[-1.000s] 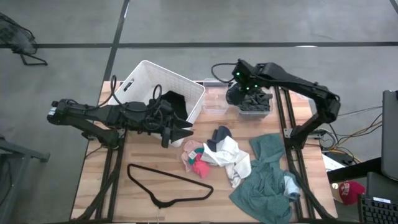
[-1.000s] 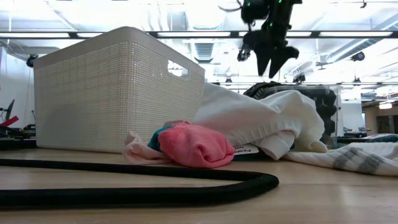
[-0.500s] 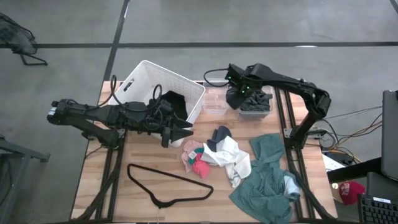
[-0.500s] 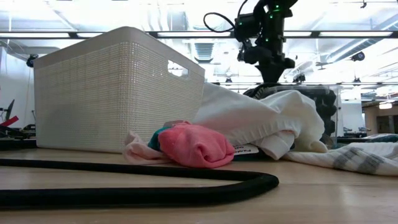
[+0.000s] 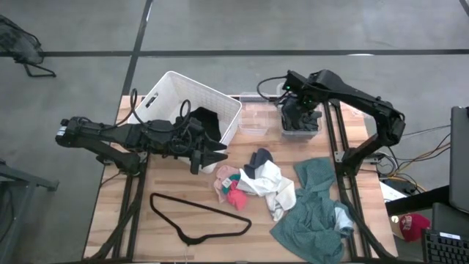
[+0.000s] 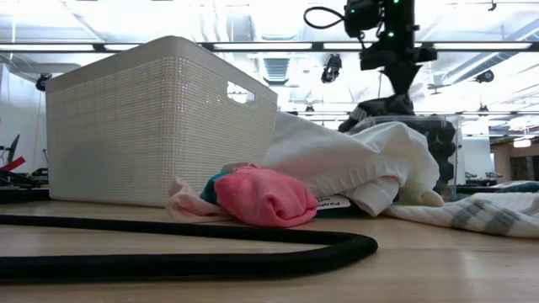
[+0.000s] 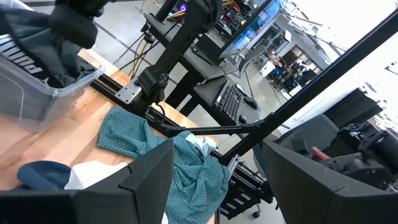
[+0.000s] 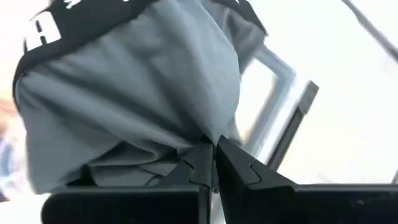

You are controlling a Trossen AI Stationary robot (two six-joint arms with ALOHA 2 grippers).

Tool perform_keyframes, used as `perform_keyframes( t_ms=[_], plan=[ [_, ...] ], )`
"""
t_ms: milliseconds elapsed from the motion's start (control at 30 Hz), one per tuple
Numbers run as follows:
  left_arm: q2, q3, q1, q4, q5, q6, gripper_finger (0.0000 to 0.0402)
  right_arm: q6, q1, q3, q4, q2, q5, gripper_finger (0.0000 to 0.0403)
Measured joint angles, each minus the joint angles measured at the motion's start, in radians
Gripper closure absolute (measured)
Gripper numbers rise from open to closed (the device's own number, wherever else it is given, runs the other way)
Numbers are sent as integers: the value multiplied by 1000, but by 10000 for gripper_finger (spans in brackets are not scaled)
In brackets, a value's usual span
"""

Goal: Pick & Place Cloths
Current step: Put the gray underwear into the right transparent bin

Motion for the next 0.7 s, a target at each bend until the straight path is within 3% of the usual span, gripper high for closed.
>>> perform_keyframes(
  t_ms=[267,367,700],
  plan=[
    [0,0,0,0,-4,-5,151,-10,-77,-39,6,-9,-126,393],
    [0,0,0,0,-4,-6,151,-19,-91,-56,2,0,-109,380],
    [8,0,0,0,-4,0,151,-16,-50,-18,7,-77,-122,246]
  ],
)
